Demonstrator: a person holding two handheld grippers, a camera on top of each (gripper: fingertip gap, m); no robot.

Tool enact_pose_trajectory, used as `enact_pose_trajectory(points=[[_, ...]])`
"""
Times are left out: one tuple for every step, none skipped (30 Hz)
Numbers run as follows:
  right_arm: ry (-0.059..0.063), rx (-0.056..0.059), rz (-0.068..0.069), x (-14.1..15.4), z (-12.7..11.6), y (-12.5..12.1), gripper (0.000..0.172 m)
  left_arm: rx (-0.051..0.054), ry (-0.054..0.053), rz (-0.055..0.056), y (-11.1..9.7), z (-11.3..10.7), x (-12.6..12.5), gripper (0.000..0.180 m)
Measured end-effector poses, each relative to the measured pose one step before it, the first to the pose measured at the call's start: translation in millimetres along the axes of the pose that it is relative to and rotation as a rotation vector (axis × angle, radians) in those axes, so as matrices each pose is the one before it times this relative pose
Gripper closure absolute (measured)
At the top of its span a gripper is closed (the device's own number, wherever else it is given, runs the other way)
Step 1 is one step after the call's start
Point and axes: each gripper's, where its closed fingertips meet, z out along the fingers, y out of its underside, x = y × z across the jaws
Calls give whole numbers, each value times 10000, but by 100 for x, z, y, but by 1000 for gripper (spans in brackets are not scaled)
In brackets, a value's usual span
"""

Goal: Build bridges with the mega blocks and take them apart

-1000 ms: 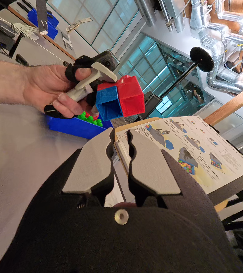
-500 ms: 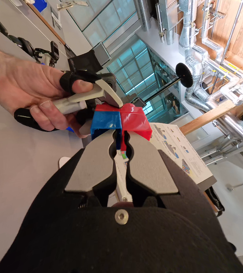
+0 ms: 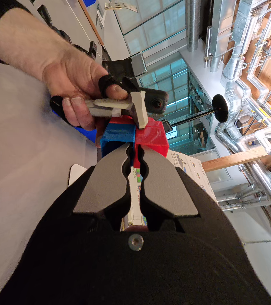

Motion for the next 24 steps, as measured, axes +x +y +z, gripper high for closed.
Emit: enact_pose_trajectory(points=[[13,-9,-32,-37,6,-94,166,23,152,-60,53,-8,47,138],[10,-114,-100,-8,10,97,166,12,-63,104,42,-14,-108,140],[13,-82,-86,21,-48,123,166,-17,-81,73,31,58,-52,142],[0,52,62,59,-85,-7,166,-21,-3,-5,-11,93,67,144],[-16,42,60,45,-76,-11,167,-28,-56,99,-7,60,32,144],[2,-63,-78,28,-58,91,167,-41,-94,86,16,32,-45,143],[24,-15,-41,37,-72,-30,167,30,12,-3,-32,76,91,144],[-8,36,51,55,-103,-127,167,23,33,46,-14,88,174,143],[-40,30,-29,16,-133,-143,168,-60,-16,89,50,101,163,144],[-21,6,-78,14,-140,-132,168,-97,-16,25,52,102,200,143],[-44,45,-32,-10,-174,-272,168,-182,38,92,148,107,324,144],[-35,16,-53,-7,-144,-301,168,-143,-8,142,73,89,321,144],[30,5,-99,71,-138,-253,168,-20,-55,91,-47,98,267,144],[32,71,-27,106,-188,-252,168,9,-22,135,-31,183,301,144],[-9,56,18,106,-212,-205,168,14,-15,146,-35,175,205,144],[-6,-17,-58,59,-161,-90,168,9,-20,-2,-13,124,95,144],[-38,30,8,-7,-134,-90,168,-81,-3,27,82,77,113,144],[-14,62,67,39,-139,-60,168,65,-92,116,-143,-107,53,143],[162,93,135,561,-571,-8,169,841,25,-95,-1466,-1272,146,143],[369,44,264,1431,-1326,236,168,895,-125,-105,-2206,-2436,70,142],[431,-71,146,1728,-1652,382,168,230,-783,777,-1565,-2190,-251,143],[396,-179,-78,1420,-1366,430,168,-55,-677,634,-792,-1269,-148,143],[236,-137,-85,884,-904,247,168,71,16,157,-562,-467,592,143],[53,-112,-3,466,-544,154,168,-146,-103,246,-138,-16,315,143]])
